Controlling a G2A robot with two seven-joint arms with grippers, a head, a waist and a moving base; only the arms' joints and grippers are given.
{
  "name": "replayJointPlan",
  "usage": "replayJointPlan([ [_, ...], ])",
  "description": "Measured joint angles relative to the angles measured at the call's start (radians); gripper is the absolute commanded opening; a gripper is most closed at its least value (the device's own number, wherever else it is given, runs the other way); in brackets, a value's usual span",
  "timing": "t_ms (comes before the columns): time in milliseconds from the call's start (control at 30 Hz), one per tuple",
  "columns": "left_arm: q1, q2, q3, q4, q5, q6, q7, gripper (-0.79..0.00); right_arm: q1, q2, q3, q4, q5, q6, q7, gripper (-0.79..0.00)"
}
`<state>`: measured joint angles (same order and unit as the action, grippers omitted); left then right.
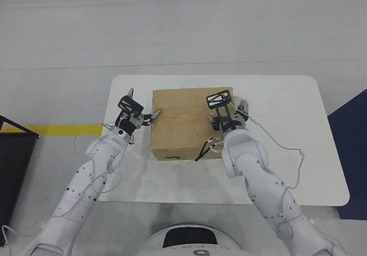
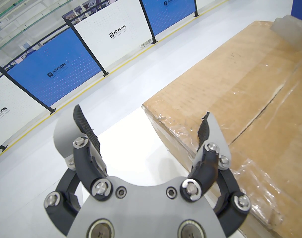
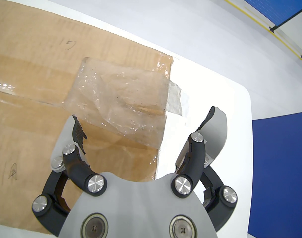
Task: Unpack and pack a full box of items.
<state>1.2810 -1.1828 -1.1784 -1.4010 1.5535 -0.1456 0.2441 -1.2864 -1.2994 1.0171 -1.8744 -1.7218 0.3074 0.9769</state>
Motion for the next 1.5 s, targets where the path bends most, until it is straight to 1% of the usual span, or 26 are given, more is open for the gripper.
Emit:
replayJointPlan([
  [133,0.000,0.000,0.000,0.000,0.000,0.000,0.000,0.000,0.028,-0.011,0.004,0.032,-0.026,0.037,0.036,0.000],
  [333,0.000,0.000,0.000,0.000,0.000,0.000,0.000,0.000,0.042,-0.029,0.007,0.033,-0.087,0.150,0.038,-0.006],
  [400,0.000,0.000,0.000,0.000,0.000,0.000,0.000,0.000,0.039,-0.035,0.012,0.029,-0.090,0.183,0.028,-0.074],
  [467,0.000,0.000,0.000,0.000,0.000,0.000,0.000,0.000,0.041,-0.041,0.016,0.034,-0.102,0.209,0.027,-0.095],
  [600,0.000,0.000,0.000,0.000,0.000,0.000,0.000,0.000,0.058,-0.054,0.009,0.071,-0.166,0.257,0.055,-0.102],
  [633,0.000,0.000,0.000,0.000,0.000,0.000,0.000,0.000,0.065,-0.058,0.005,0.081,-0.184,0.267,0.065,-0.092],
  [767,0.000,0.000,0.000,0.000,0.000,0.000,0.000,0.000,0.095,-0.077,-0.015,0.127,-0.251,0.306,0.111,-0.114],
  [833,0.000,0.000,0.000,0.000,0.000,0.000,0.000,0.000,0.105,-0.085,-0.021,0.143,-0.273,0.323,0.127,-0.099],
  [967,0.000,0.000,0.000,0.000,0.000,0.000,0.000,0.000,0.116,-0.103,-0.028,0.149,-0.294,0.343,0.150,-0.092],
  [1133,0.000,0.000,0.000,0.000,0.000,0.000,0.000,0.000,0.069,-0.110,-0.002,0.070,-0.249,0.327,0.105,-0.089],
  [1267,0.000,0.000,0.000,0.000,0.000,0.000,0.000,0.000,0.000,-0.109,0.054,-0.018,-0.151,0.296,0.024,-0.108],
  [1367,0.000,0.000,0.000,0.000,0.000,0.000,0.000,0.000,-0.069,-0.103,0.130,-0.078,-0.076,0.283,-0.045,-0.089],
  [1467,0.000,0.000,0.000,0.000,0.000,0.000,0.000,0.000,-0.144,-0.095,0.211,-0.120,-0.010,0.242,-0.095,-0.009],
  [1500,0.000,0.000,0.000,0.000,0.000,0.000,0.000,0.000,-0.165,-0.092,0.235,-0.127,0.011,0.219,-0.106,0.000],
])
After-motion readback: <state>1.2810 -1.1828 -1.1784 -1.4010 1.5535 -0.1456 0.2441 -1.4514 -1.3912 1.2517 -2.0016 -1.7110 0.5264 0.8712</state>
